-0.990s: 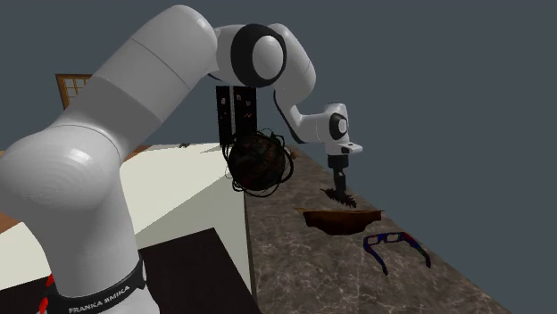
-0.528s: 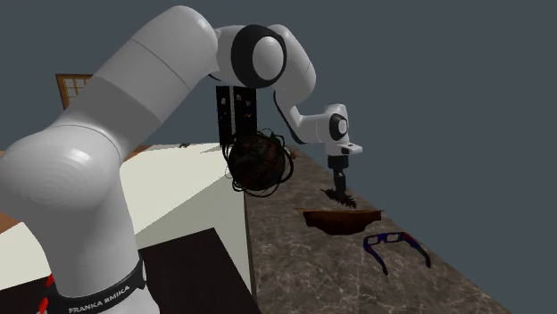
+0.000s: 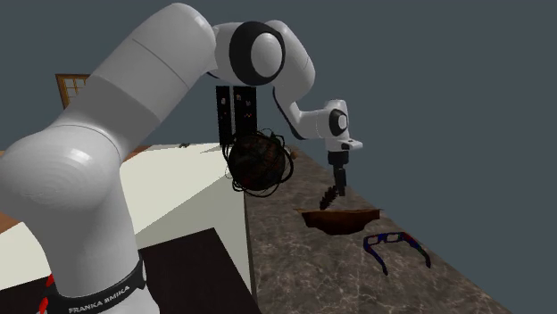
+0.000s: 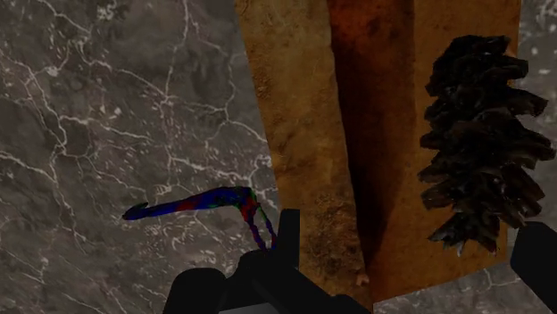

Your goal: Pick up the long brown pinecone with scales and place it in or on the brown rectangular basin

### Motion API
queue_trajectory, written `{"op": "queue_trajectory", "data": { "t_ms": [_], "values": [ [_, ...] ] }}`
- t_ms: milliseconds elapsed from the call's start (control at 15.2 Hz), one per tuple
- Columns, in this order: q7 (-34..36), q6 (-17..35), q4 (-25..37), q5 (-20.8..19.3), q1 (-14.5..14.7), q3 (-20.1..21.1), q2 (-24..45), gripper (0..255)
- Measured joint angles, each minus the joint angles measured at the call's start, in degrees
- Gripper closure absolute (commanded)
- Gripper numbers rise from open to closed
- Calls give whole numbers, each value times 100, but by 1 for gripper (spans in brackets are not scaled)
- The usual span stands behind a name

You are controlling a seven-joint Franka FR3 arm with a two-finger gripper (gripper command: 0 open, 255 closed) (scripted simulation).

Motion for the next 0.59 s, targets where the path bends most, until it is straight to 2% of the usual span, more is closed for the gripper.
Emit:
{"op": "queue_trajectory", "data": {
  "t_ms": [198, 594],
  "values": [
    [-33, -237, -53, 72, -9, 63, -296, 0],
    [-38, -312, 5, 85, 5, 72, -306, 0]
  ]
}}
